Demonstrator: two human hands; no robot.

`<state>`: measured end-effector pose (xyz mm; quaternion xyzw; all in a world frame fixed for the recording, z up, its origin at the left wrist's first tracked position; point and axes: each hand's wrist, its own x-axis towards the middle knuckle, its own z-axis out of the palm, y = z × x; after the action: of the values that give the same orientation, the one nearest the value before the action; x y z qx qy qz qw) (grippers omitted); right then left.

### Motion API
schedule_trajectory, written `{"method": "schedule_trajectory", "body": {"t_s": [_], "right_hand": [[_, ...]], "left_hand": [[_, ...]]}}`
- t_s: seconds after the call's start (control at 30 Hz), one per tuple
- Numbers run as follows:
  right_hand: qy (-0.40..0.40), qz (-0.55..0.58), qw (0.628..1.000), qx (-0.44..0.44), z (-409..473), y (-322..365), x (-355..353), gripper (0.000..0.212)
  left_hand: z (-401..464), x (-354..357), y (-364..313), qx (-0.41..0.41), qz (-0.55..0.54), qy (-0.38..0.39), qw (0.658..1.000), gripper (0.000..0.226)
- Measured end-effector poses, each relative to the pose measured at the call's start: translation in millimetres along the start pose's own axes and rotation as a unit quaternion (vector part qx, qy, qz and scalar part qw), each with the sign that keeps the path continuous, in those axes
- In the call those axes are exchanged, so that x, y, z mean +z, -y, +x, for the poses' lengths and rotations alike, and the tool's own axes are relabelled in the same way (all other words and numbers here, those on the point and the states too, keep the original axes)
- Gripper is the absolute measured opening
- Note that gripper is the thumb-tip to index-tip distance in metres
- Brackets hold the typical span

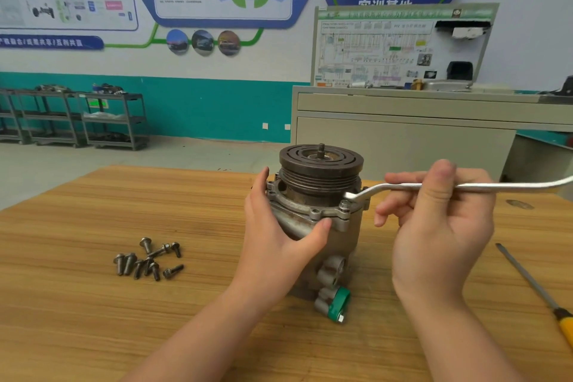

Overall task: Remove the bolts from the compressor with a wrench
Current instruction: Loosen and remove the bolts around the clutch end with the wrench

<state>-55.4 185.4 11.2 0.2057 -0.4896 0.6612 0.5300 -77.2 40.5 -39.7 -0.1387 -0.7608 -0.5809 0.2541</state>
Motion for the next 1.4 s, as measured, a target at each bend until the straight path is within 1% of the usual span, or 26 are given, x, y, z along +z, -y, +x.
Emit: {"method": "schedule_trajectory", "body": {"t_s": [0.1,0.17,0.23,0.3,0.4,0.43,0.5,0.53,0.57,0.6,0.63,0.67,0.7,0.73,0.77,0.8,0.83,0.87,0.9,0.97,1.0,1.07,1.13,1.2,1.3,1.4], "right_hand": [[0.051,-0.049,0.993,-0.090,-6.7,-2.7,-0.4,0.010],[0.092,-0.078,0.982,-0.145,-11.7,-5.8,-1.3,0.014],[0.121,-0.087,0.974,-0.173,-16.8,-8.1,-1.9,0.014],[0.139,-0.105,0.964,-0.198,-22.2,-10.3,-1.3,0.023],[0.159,-0.148,0.942,-0.256,-28.0,-10.9,2.0,0.026],[0.154,-0.135,0.947,-0.247,-30.0,-10.8,3.5,0.027],[0.101,-0.059,0.979,-0.170,-30.9,-7.9,7.6,0.025],[0.049,-0.013,0.993,-0.111,-28.3,-6.6,8.6,0.024],[-0.013,0.026,0.999,-0.037,-23.7,-6.3,8.7,0.024],[-0.067,0.058,0.995,0.050,-16.8,-7.6,7.0,0.025],[-0.100,0.094,0.979,0.150,-7.8,-9.9,3.5,0.027],[-0.110,0.139,0.952,0.247,1.7,-13.2,-0.9,0.029],[-0.108,0.188,0.918,0.333,10.4,-17.3,-5.4,0.031],[-0.099,0.228,0.883,0.398,17.8,-20.2,-9.0,0.032],[-0.088,0.257,0.860,0.432,23.0,-21.8,-11.9,0.032],[-0.080,0.277,0.852,0.437,26.0,-22.5,-14.3,0.031],[-0.077,0.291,0.856,0.421,27.5,-21.1,-15.4,0.030],[-0.072,0.293,0.868,0.394,27.6,-18.5,-15.7,0.029],[-0.063,0.275,0.891,0.356,26.9,-15.4,-14.9,0.028],[-0.043,0.191,0.947,0.253,22.6,-9.2,-12.1,0.026],[-0.033,0.145,0.969,0.199,19.2,-7.0,-9.9,0.025],[-0.011,0.070,0.991,0.112,11.1,-3.8,-6.0,0.022],[0.016,0.021,0.999,0.041,3.3,-0.7,-3.2,0.020],[0.042,-0.010,0.999,-0.029,-2.3,0.2,-2.7,0.016],[0.087,-0.054,0.986,-0.131,-10.1,-3.7,-3.7,0.014],[0.126,-0.104,0.969,-0.188,-23.7,-8.8,-1.1,0.023]], "left_hand": [[-0.4,0.4,-0.3,0.000,0.007,-0.002,1.000,0.111],[-0.5,0.1,-0.5,0.005,0.014,-0.003,1.000,0.110],[-0.6,0.0,-0.6,0.009,0.020,-0.003,1.000,0.110],[-0.8,-0.2,-1.1,0.013,0.025,-0.005,1.000,0.109],[-0.9,0.1,-2.2,0.009,0.026,-0.004,1.000,0.109],[-0.8,0.1,-2.1,0.008,0.029,-0.007,1.000,0.109],[-0.6,-0.4,-2.1,0.010,0.035,-0.012,0.999,0.108],[-0.7,-0.5,-2.3,0.009,0.031,-0.008,0.999,0.107],[-1.0,-0.7,-2.5,0.006,0.025,-0.001,1.000,0.107],[-1.3,-1.0,-2.7,0.003,0.021,0.004,1.000,0.106],[-1.8,-1.4,-2.9,0.001,0.021,0.007,1.000,0.106],[-1.7,-1.5,-2.9,0.000,0.021,0.007,1.000,0.106],[-1.4,-1.5,-2.5,0.001,0.022,0.005,1.000,0.106],[-1.3,-1.3,-2.1,0.001,0.023,0.002,1.000,0.106],[-1.2,-1.1,-1.8,0.001,0.025,0.000,1.000,0.105],[-1.2,-1.0,-1.7,0.001,0.026,-0.001,1.000,0.105],[-1.2,-0.8,-1.8,0.000,0.027,-0.001,1.000,0.106],[-1.5,-0.6,-2.1,-0.001,0.027,0.001,1.000,0.106],[-1.7,-0.7,-2.7,-0.002,0.027,0.003,1.000,0.106],[-2.1,-0.5,-4.1,-0.004,0.025,0.007,1.000,0.107],[-1.9,-0.6,-4.5,-0.003,0.025,0.007,1.000,0.107],[-1.6,-1.2,-4.5,-0.001,0.030,0.007,1.000,0.107],[-1.2,-1.4,-4.6,0.001,0.032,0.006,0.999,0.107],[-0.8,-1.1,-5.1,0.000,0.033,0.006,0.999,0.107],[-1.6,-1.0,-5.5,0.002,0.035,0.005,0.999,0.108],[-1.4,-1.7,-4.9,0.005,0.040,0.002,0.999,0.108]]}}
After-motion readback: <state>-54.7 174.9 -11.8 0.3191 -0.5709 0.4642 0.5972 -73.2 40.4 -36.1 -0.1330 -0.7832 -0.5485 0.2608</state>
